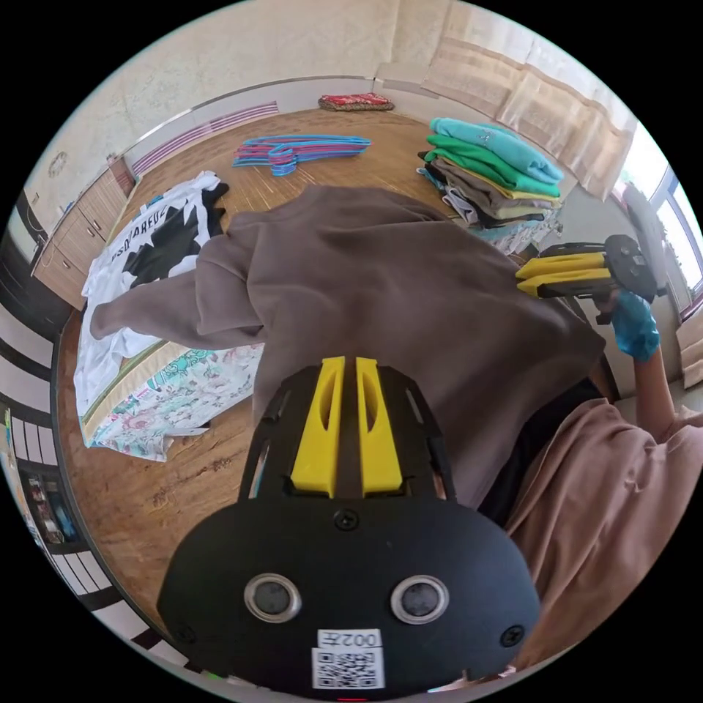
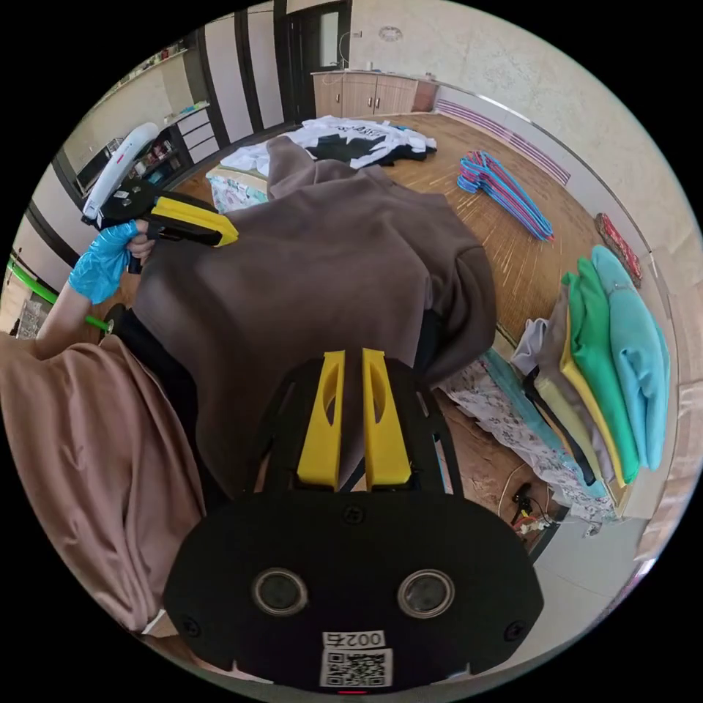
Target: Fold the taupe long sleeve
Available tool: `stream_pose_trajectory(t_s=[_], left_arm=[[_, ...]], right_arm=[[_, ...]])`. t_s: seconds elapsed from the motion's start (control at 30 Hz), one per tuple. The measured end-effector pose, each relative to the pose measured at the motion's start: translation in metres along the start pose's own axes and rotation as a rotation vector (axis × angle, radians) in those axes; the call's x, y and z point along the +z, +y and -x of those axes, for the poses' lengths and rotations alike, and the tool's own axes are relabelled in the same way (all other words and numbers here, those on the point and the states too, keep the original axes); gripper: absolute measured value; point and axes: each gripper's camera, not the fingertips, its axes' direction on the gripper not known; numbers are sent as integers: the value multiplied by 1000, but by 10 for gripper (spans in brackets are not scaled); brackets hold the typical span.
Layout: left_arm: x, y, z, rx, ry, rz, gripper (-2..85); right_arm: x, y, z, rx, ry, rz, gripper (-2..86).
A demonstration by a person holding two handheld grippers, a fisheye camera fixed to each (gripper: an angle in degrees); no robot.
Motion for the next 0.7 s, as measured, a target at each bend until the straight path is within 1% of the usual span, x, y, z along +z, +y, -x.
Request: stream_pose_trajectory(t_s=[0.07, 0.17, 0.5, 0.7], left_arm=[[8, 0, -5, -25, -9, 0, -11], [4, 2, -9, -38, -16, -32, -12], [-5, -11, -34, -55, -49, -20, -12], [-12, -19, -49, -69, -54, -8, -14]], right_arm=[[12, -2, 5, 8, 14, 37, 43], [12, -4, 10, 3, 25, 31, 31], [11, -8, 18, 44, 40, 20, 22], [10, -12, 17, 76, 14, 29, 22]])
